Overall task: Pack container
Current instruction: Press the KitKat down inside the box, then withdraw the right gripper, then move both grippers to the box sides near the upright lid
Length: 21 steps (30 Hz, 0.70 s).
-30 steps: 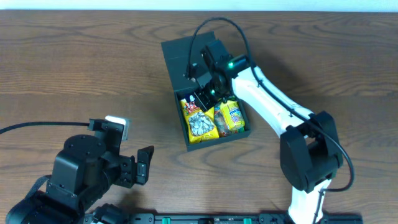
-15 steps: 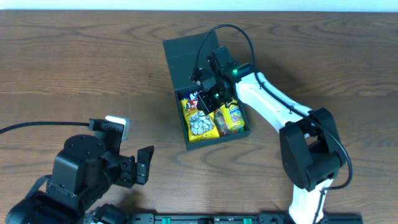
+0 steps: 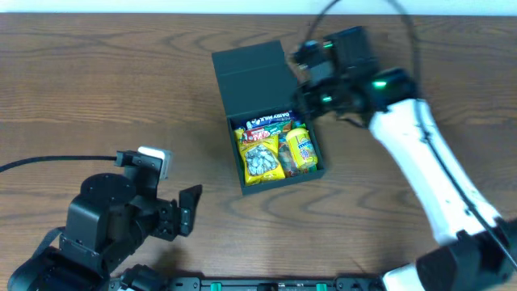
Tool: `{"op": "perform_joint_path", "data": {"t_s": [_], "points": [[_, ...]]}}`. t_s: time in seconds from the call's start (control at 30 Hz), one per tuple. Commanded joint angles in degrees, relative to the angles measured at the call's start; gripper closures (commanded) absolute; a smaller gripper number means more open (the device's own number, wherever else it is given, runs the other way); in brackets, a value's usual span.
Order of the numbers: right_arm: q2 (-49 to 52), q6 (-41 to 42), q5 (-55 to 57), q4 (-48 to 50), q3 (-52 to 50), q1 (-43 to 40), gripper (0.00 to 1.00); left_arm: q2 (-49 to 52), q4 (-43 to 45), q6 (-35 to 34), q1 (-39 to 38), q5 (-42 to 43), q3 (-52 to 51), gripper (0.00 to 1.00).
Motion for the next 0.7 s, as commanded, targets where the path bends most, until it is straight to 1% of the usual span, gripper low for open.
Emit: {"op": "perform_joint_path", "data": {"t_s": [0.0, 0.03, 0.07, 0.1, 0.17, 0.27, 0.4, 0.47, 0.53, 0.6, 0.67], "points": [[1.79, 3.74, 5.18, -3.72, -1.05, -5.29, 0.98, 1.57, 0.44, 0.61, 0.15, 0.13, 0.81, 0.68], [1.84, 3.87, 5.18, -4.94, -1.75, -6.8, 0.98, 2.34, 0.76, 0.57, 0.15, -0.85, 0.44, 0.81], [1.88, 3.87, 5.18, -5.38, -2.45, -7.72, 0.99, 2.97, 1.18, 0.57, 0.15, -1.6, 0.02, 0.91], [1.88, 3.91, 5.18, -5.77, -3.5, -8.81, 0.99, 3.87, 1.97, 0.33, 0.15, -2.69, -0.72, 0.94], [1.88, 5.01, 5.16, -5.97, -5.97, -10.49, 0.98, 5.73, 4.63, -1.9, 0.15, -4.28, -2.97, 0.94], [1.88, 5.35, 3.96, -4.79, -10.16, -11.5, 0.98, 8.92, 10.27, -6.27, 0.15, -4.37, -7.34, 0.94], [1.88, 5.38, 0.42, -0.15, -16.79, -11.45, 0.98, 15.02, 17.64, -11.82, 0.15, -4.33, -13.31, 0.94], [1.88, 6.1, -0.2, 2.56, -20.11, -11.45, 0.98, 18.23, 21.16, -13.03, 0.15, -3.34, -15.69, 0.94], [1.88, 7.5, -2.05, 5.99, -23.74, -11.47, 0.99, 21.86, 25.46, -14.12, 0.35, -0.63, -17.86, 0.94], [1.88, 7.5, -4.74, 8.83, -26.27, -11.45, 0.98, 25.03, 30.03, -14.4, 1.14, 4.15, -19.52, 0.94], [1.88, 7.52, -7.41, 11.56, -28.72, -11.34, 0.98, 28.96, 34.88, -16.15, 2.99, 8.74, -20.98, 0.94]]}}
